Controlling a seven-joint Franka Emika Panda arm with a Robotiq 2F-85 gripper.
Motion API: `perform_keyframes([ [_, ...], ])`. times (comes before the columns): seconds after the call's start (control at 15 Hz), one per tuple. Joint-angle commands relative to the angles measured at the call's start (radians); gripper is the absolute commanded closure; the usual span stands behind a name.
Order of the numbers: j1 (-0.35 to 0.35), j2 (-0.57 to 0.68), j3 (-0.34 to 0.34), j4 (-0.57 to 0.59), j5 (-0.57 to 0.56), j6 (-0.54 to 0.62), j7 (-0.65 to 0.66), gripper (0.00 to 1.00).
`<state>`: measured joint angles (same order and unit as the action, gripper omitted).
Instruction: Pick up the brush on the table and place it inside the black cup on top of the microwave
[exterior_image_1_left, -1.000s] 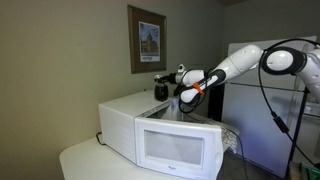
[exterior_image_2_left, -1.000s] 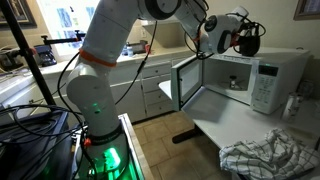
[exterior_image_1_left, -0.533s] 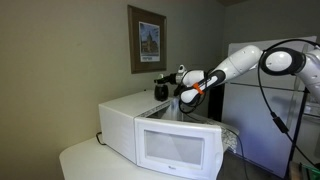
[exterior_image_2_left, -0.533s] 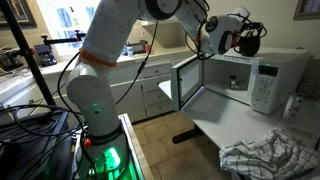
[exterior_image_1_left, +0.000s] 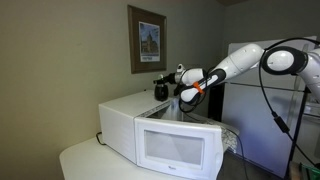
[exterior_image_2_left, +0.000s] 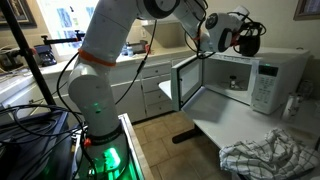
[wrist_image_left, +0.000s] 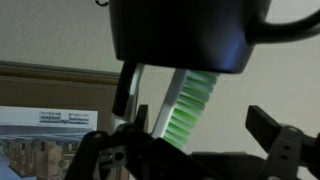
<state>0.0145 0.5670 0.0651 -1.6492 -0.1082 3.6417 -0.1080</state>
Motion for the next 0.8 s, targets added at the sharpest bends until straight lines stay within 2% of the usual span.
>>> perform_keyframes([
  [0.0,0.034,-0.077,-0.043,-0.034,-0.001,-0.116,-0.014,0.0],
  [0.2,0.046,-0.118,-0.061,-0.017,-0.017,-0.246,-0.04,0.0],
  [0.4,0.041,-0.148,-0.043,-0.005,-0.033,-0.373,-0.045,0.0],
  [0.53,0.022,-0.158,-0.01,0.001,-0.034,-0.424,-0.06,0.0],
  [0.73,0.036,-0.166,-0.021,0.008,-0.042,-0.467,-0.059,0.0],
])
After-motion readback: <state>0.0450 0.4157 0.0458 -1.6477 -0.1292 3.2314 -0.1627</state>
